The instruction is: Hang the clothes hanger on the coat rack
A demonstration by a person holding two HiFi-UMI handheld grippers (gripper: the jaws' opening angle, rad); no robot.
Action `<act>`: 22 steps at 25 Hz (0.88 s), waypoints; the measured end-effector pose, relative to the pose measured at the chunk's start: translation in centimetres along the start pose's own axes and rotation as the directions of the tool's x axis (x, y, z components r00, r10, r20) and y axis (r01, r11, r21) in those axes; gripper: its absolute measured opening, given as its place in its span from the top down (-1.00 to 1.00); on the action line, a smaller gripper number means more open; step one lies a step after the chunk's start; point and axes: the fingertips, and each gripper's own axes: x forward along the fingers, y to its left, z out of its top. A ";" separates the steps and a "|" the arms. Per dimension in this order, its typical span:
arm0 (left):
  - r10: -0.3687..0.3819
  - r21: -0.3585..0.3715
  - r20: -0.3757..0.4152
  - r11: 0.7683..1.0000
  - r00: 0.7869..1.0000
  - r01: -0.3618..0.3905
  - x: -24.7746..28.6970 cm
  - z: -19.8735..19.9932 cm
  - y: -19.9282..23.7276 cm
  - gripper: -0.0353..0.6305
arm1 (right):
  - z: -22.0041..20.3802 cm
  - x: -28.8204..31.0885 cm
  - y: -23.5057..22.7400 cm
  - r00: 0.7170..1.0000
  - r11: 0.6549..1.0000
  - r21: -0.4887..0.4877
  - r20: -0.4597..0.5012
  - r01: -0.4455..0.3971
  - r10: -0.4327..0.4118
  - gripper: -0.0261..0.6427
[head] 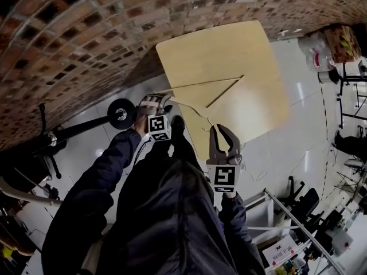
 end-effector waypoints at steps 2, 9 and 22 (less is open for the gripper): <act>0.011 0.095 -0.033 0.995 0.999 -0.007 1.0 -0.4 -0.2 0.21 | -0.3 0.1 -0.4 1.000 1.000 0.006 -0.011 0.008 -0.008 0.78; 0.089 0.233 -0.075 0.970 0.993 -0.069 2.9 -0.9 0.4 0.33 | -0.2 0.0 -1.2 0.999 1.000 0.012 -0.032 0.027 -0.026 0.78; 0.143 0.215 -0.057 0.968 0.988 -0.127 1.0 -1.3 0.8 0.55 | -0.2 0.1 -1.4 0.998 0.999 0.001 -0.052 0.039 -0.039 0.79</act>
